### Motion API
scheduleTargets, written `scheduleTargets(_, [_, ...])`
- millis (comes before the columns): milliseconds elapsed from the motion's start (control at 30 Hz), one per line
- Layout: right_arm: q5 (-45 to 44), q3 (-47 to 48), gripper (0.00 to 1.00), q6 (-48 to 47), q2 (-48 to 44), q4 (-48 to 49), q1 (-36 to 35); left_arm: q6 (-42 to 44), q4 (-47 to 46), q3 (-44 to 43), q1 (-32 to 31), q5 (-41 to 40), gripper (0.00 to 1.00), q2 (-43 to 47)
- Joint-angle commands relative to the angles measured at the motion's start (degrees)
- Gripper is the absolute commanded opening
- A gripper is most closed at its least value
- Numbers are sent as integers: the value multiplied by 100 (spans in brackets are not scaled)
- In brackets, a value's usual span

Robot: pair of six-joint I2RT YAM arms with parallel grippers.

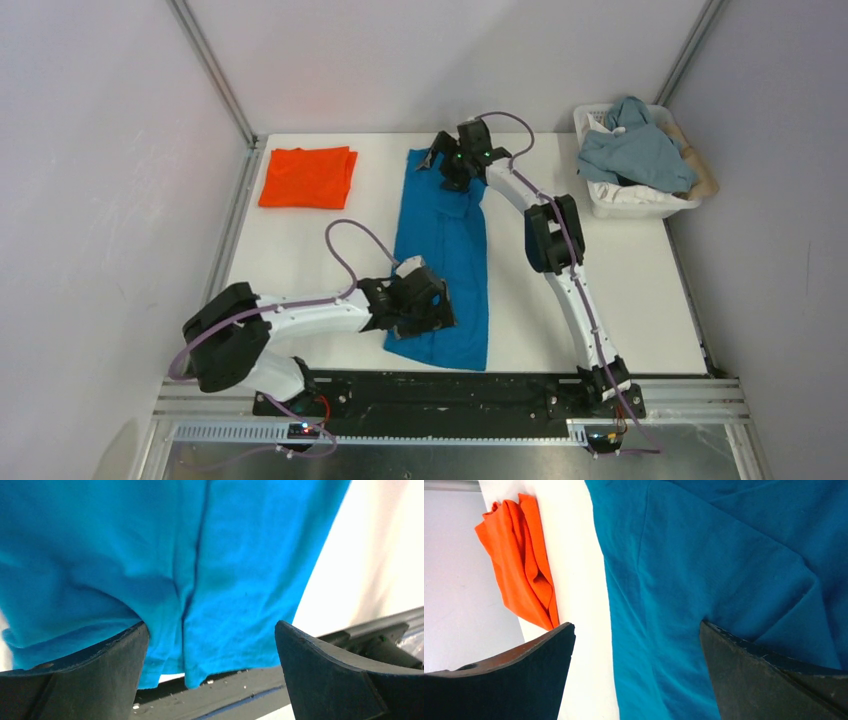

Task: Fold and stack the t-shirts
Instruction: Rotate the tshirt 90 degrees

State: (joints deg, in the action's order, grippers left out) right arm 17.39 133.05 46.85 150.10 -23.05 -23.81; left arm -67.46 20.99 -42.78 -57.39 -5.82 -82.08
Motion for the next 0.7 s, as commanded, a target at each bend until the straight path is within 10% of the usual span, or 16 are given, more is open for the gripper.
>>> scheduleTargets(0, [-124,541,99,128,253,520,-73,-272,-90,-222,-515,-109,100,121])
scheduleTargets(367, [-410,406,99,-1776,-1738,-520,-223,664,632,110,-915,-495,100,2028])
scheduleTargets(667, [-1577,-6206,100,-1667,-6584,-8,-315,1030,1530,1305,120,-916,99,3535])
